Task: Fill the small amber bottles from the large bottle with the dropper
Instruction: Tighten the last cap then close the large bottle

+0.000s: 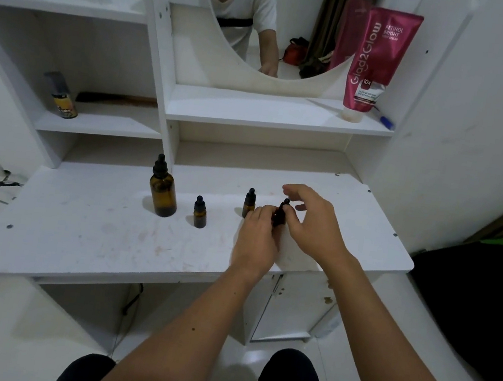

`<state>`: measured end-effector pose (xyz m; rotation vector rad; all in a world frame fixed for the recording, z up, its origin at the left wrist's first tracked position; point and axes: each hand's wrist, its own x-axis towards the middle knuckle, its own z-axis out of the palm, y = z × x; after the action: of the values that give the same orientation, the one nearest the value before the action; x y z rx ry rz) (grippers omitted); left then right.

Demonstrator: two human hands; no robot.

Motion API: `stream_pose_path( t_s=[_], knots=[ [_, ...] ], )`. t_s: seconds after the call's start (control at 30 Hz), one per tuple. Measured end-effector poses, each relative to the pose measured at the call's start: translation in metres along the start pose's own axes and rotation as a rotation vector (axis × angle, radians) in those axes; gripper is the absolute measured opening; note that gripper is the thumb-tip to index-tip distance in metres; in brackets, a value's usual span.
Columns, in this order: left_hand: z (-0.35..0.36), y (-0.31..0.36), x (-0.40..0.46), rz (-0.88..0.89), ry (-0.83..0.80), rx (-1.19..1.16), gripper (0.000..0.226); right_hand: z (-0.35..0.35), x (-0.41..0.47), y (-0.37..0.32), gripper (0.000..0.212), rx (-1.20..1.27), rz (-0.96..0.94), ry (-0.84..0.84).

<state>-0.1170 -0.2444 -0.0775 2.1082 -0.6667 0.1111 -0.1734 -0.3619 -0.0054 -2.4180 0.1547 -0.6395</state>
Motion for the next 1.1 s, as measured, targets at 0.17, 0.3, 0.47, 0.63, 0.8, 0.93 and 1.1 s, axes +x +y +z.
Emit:
stream_pose_path(
  t_s=[0.17, 0.3, 0.47, 0.63, 0.8, 0.93, 1.1],
  knots=[
    [-0.0004, 0.0007, -0.0006, -0.016, -0.002, -0.018, 0.022, 0.0011, 0.0035, 0.0040, 0.044, -0.192, 0.049, 0.005],
    [-0.0011, 0.0009, -0.0012, 0.001, 0.000, -0.006, 0.026, 0.0006, 0.0026, 0.0035, 0.034, 0.025, 0.012, 0.013],
    [-0.0005, 0.0010, -0.0004, -0.015, 0.009, 0.007, 0.023, 0.0037, 0.0068, 0.0038, 0.031, -0.055, 0.093, 0.032],
    [-0.0023, 0.0038, -0.0012, -0.005, 0.005, 0.009, 0.025, 0.0034, 0.0061, 0.0030, 0.025, 0.047, 0.095, 0.020],
    [-0.0038, 0.0055, -0.0004, -0.028, 0.012, 0.025, 0.022, 0.0029, 0.0060, 0.0061, 0.024, 0.025, 0.113, 0.014],
    [-0.0025, 0.0060, -0.0015, -0.025, 0.012, 0.019, 0.022, 0.0008, 0.0063, 0.0064, 0.030, 0.042, 0.100, 0.028],
    [-0.0023, 0.0058, -0.0007, -0.029, 0.010, 0.041, 0.024, 0.0026, 0.0059, 0.0064, 0.031, 0.063, 0.060, -0.039]
  ],
)
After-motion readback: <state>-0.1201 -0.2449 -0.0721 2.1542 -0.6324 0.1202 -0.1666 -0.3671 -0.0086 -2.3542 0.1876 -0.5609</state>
